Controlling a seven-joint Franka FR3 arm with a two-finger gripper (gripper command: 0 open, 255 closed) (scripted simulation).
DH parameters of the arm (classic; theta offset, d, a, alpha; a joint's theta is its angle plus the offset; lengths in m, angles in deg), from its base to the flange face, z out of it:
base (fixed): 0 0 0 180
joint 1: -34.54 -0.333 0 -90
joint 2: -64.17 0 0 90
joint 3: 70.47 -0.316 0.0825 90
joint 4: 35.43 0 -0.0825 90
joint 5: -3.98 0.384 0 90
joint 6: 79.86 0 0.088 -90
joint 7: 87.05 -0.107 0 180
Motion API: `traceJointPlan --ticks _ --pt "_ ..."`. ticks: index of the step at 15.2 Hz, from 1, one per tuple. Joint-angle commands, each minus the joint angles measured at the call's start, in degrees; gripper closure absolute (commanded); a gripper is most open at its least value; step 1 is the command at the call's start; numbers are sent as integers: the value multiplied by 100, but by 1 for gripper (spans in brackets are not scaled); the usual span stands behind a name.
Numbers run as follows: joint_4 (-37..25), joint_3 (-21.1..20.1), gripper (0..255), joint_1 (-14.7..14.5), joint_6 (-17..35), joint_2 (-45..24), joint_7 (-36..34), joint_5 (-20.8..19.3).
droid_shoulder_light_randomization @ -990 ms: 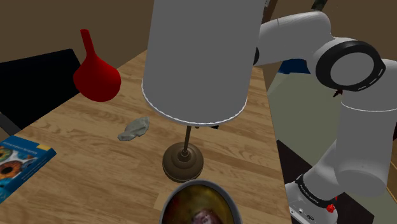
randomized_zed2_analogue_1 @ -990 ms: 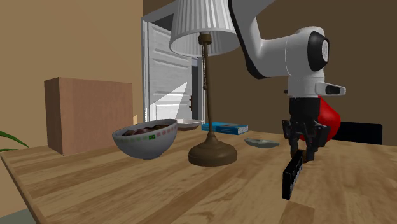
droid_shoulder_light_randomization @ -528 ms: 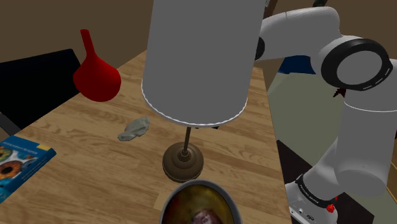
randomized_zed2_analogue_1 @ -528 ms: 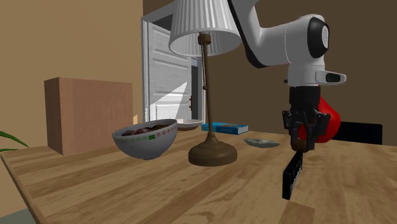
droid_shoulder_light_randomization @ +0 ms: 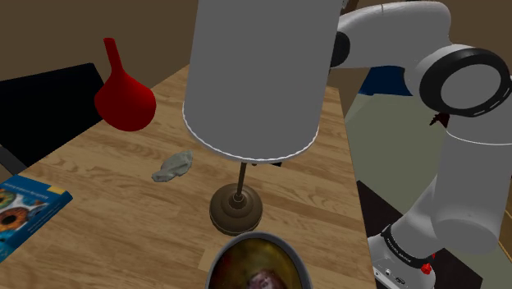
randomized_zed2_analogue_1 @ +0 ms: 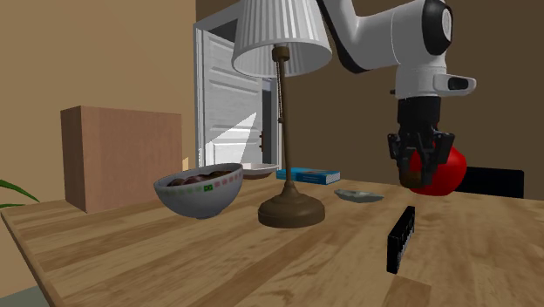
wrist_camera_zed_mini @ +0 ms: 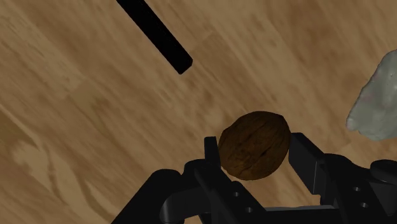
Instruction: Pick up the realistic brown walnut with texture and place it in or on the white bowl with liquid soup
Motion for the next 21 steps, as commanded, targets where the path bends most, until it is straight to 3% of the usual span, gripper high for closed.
traceJointPlan --ticks 1,17,18,21 --pt "-109 -11 255 -4 -146 42 10 16" --pt "-1338 -40 255 -90 -1376 50 46 38" --pt "-1354 -40 255 -91 -1392 49 46 38" --pt "-521 -148 255 -142 -1116 618 -184 162"
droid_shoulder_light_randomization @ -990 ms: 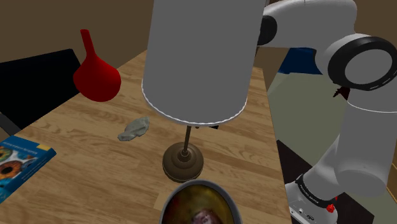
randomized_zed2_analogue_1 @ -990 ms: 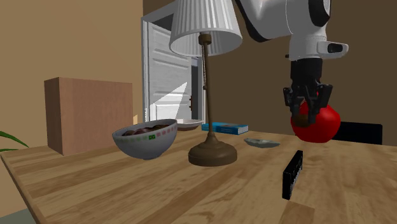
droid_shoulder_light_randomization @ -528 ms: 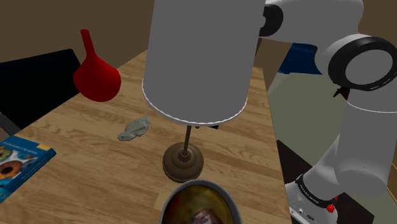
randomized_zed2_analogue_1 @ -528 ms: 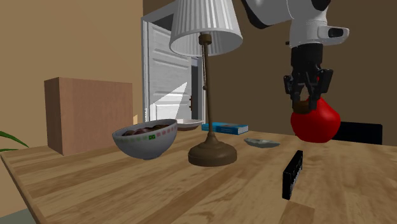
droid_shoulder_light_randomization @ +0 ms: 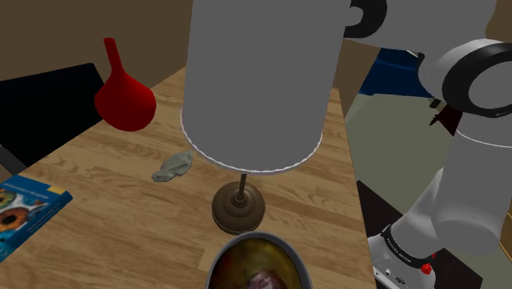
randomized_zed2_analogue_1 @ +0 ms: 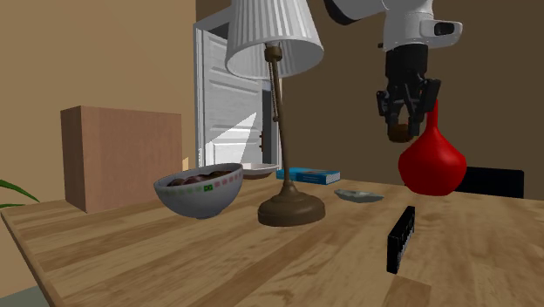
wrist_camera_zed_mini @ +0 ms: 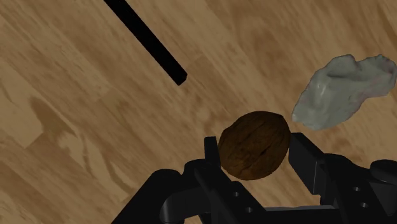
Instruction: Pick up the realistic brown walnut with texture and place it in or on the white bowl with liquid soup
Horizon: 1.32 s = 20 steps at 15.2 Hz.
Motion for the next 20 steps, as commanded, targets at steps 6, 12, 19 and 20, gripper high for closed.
traceJointPlan --ticks 6,12,19,20 --pt "1460 -273 255 -214 424 1072 -540 280" --pt "2337 -546 255 -476 620 1804 -1051 535" --pt "3003 -925 255 -849 719 2442 -1726 822" --pt "3070 -985 255 -906 725 2514 -1830 860"
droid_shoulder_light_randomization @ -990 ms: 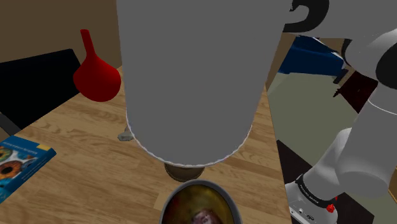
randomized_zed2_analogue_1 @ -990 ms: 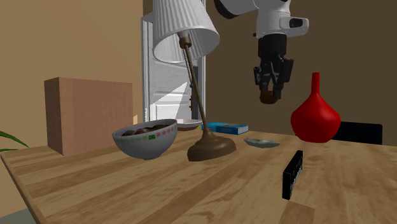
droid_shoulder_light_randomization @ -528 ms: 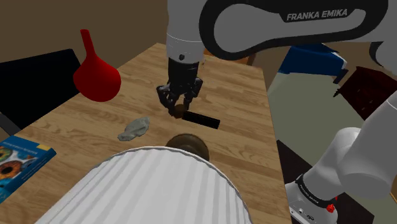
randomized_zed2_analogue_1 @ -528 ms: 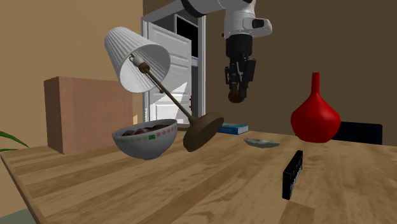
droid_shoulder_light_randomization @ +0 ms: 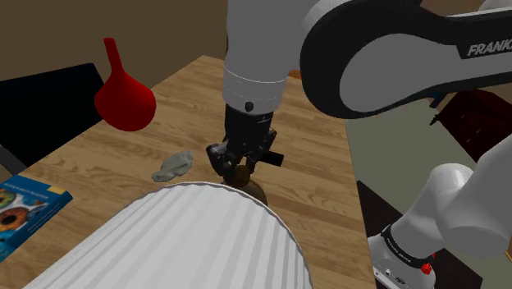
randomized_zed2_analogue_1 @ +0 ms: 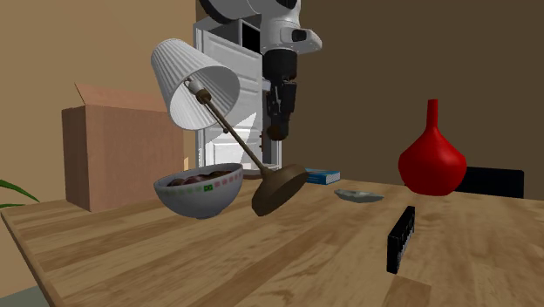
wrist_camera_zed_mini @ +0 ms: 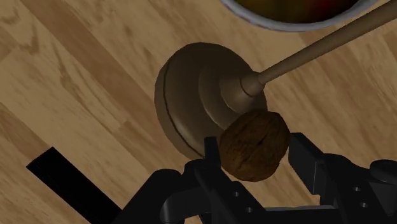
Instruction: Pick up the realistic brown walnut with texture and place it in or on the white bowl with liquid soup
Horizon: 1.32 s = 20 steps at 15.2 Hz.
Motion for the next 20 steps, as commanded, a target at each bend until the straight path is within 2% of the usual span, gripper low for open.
traceJointPlan --ticks 1,11,20 --pt "162 -132 255 -127 13 175 -234 92" --pt "396 -876 255 -732 5 525 -1496 355" --pt "994 -910 255 -778 697 411 -1534 310"
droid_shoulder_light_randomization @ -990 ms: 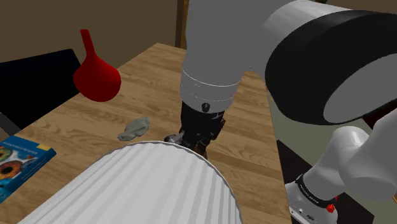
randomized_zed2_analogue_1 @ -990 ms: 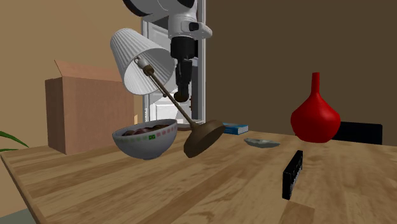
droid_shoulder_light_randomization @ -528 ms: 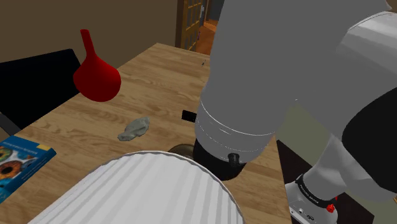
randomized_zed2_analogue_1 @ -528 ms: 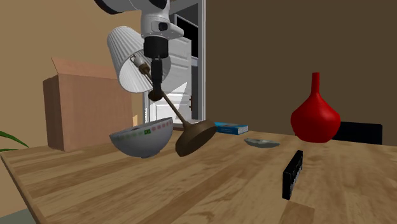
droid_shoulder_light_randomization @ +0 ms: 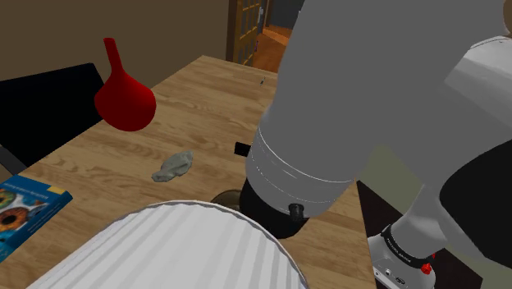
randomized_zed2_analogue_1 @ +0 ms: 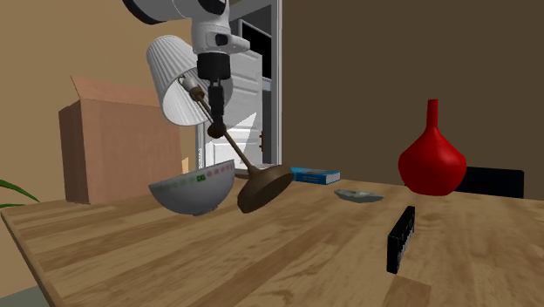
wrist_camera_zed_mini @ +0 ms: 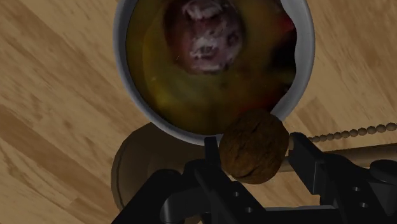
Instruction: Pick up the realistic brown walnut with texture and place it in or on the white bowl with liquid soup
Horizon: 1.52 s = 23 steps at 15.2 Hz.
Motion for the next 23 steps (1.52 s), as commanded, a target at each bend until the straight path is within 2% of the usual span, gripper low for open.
traceJointPlan --ticks 1,4,5,6,7,8,9,11,12,19,23 --pt "472 -113 255 -83 1 -217 53 -5" --pt "646 -134 255 -90 232 -286 26 -39" --pt "175 38 0 -35 231 130 33 69" --pt "175 39 0 -37 231 130 33 69" --pt "222 354 0 -284 246 300 2518 246" --pt "210 209 0 -146 213 229 322 153" --pt "210 189 0 -123 213 232 326 159" --pt "-502 231 0 -94 -605 -710 716 231" --pt "-699 234 0 -92 -833 -971 800 237" --pt "-231 201 0 -135 -300 -1041 785 221" --pt "-195 204 0 -144 -256 -1050 783 218"
